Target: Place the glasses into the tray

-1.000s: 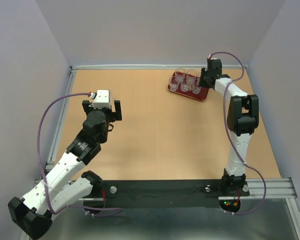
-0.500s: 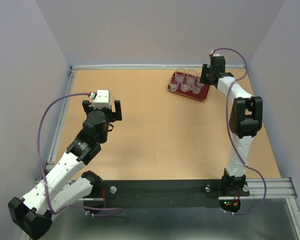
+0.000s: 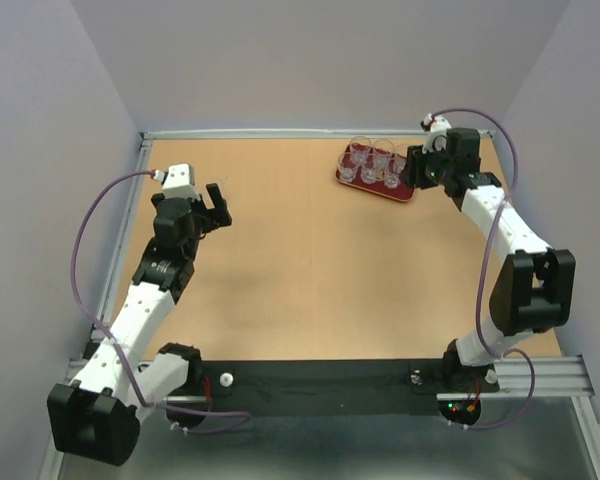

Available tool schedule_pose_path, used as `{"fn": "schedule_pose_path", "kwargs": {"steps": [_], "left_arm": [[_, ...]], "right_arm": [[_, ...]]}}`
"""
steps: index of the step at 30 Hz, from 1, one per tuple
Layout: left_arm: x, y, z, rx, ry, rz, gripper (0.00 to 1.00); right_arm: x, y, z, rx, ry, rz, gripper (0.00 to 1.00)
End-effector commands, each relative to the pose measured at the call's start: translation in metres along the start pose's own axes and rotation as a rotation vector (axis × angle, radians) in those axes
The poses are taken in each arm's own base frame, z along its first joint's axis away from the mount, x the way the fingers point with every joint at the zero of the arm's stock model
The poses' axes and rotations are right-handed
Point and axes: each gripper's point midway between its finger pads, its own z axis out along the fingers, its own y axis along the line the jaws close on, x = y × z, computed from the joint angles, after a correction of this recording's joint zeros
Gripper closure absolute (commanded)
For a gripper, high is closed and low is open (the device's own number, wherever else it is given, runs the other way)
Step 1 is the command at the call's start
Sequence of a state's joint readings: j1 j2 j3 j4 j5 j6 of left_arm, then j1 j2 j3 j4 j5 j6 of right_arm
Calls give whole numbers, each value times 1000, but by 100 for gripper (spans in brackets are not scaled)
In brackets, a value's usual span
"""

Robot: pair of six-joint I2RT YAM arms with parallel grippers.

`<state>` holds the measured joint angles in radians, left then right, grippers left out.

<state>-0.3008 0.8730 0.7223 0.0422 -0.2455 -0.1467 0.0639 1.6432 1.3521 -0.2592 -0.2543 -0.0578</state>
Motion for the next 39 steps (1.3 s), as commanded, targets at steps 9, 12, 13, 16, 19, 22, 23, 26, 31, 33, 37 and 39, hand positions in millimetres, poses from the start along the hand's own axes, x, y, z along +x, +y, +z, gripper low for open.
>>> {"fn": "schedule_pose_path", "kwargs": {"steps": [9,12,13,16,19,22,23,26,31,33,37,39], "left_arm": [[15,1,68,174,189,-507,2],[31,12,89,137,258,-582,2],[25,13,97,133,258,-592,2],[38,25,122,52,338,-623,7],[53,35,143,-30,436,-619,24],[60,39,157,-68,480,-627,28],[62,41,160,-80,487,-626,28],[66,54,170,-167,504,-622,29],[84,78,173,-330,579,-586,44],[85,83,174,-358,576,-580,45],[89,85,182,-366,580,-576,55],[92,84,187,-356,597,-572,61]], "right_arm": [[42,65,-66,-339,-48,-116,49],[43,63,-74,-348,-69,-101,49],[42,63,-76,-352,-79,-100,49],[41,61,-79,-345,-89,-94,49],[42,62,-79,-353,-89,-92,49],[43,54,-79,-339,-88,-75,49],[44,54,-79,-341,-87,-74,49],[44,53,-79,-338,-89,-75,49],[44,51,-79,-328,-90,-72,49],[45,50,-79,-327,-88,-68,49],[43,48,-79,-319,-92,-70,49],[44,46,-79,-315,-90,-65,49]]}}
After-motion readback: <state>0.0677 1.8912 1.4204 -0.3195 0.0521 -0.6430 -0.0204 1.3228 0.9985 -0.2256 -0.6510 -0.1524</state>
